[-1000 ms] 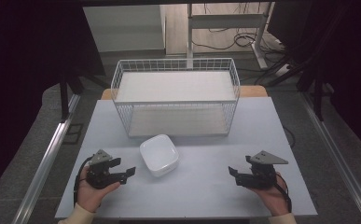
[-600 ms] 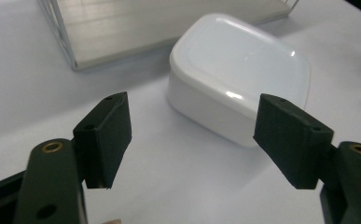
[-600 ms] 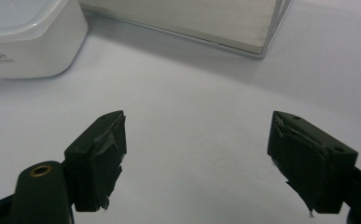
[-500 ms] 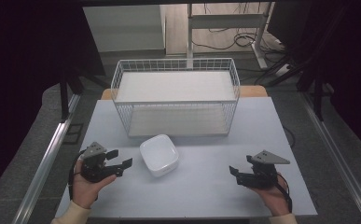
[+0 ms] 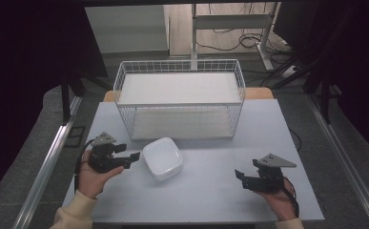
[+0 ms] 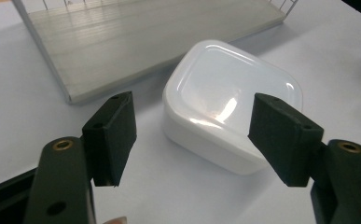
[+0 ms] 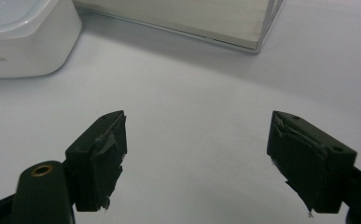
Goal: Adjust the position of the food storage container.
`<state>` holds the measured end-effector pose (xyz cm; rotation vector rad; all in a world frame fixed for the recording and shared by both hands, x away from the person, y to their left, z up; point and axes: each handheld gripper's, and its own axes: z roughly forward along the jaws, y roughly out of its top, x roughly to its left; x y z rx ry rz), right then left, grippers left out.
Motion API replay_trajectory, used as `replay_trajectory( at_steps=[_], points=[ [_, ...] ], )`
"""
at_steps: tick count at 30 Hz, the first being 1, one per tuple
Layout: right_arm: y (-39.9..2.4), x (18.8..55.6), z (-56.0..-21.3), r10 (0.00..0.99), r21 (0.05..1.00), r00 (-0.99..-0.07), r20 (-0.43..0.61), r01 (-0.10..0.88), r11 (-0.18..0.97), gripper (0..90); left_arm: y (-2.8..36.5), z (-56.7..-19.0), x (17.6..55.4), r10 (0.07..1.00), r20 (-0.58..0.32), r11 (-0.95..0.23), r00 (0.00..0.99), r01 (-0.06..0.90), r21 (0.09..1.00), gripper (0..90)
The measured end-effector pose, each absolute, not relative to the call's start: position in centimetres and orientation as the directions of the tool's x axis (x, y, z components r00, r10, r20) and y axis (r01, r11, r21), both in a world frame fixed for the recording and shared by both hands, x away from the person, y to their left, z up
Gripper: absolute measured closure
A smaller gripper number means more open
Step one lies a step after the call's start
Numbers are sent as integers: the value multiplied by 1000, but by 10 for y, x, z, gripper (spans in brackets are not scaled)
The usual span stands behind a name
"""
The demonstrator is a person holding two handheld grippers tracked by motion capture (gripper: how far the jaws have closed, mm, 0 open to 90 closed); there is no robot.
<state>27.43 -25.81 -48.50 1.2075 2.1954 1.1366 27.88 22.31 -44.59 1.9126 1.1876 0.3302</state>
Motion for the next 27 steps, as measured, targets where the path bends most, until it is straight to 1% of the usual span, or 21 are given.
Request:
replay_trajectory(
  at_steps=[8, 12, 15, 22, 24, 25, 27],
  points=[
    [-259, 275, -485, 832, 799, -553, 44, 519, 302, 201, 213, -434, 300, 829, -184, -221, 528, 612, 759, 387],
    [-259, 275, -486, 834, 798, -551, 44, 521, 302, 201, 209, -434, 313, 830, -167, -245, 532, 617, 748, 445],
    [-259, 275, -486, 834, 797, -551, 43, 522, 303, 202, 207, -436, 323, 836, -167, -246, 523, 629, 737, 526],
    [-259, 275, -486, 835, 797, -549, 41, 522, 304, 202, 205, -446, 343, 839, -160, -266, 519, 649, 713, 805],
    [-259, 275, -486, 835, 797, -548, 42, 523, 303, 202, 205, -448, 346, 840, -157, -273, 520, 654, 705, 861],
    [-259, 275, -487, 836, 796, -547, 42, 524, 303, 202, 204, -452, 351, 839, -145, -296, 525, 663, 688, 884],
    [-259, 275, -487, 836, 795, -548, 41, 524, 305, 202, 203, -456, 355, 840, -143, -305, 524, 672, 675, 897]
  ],
)
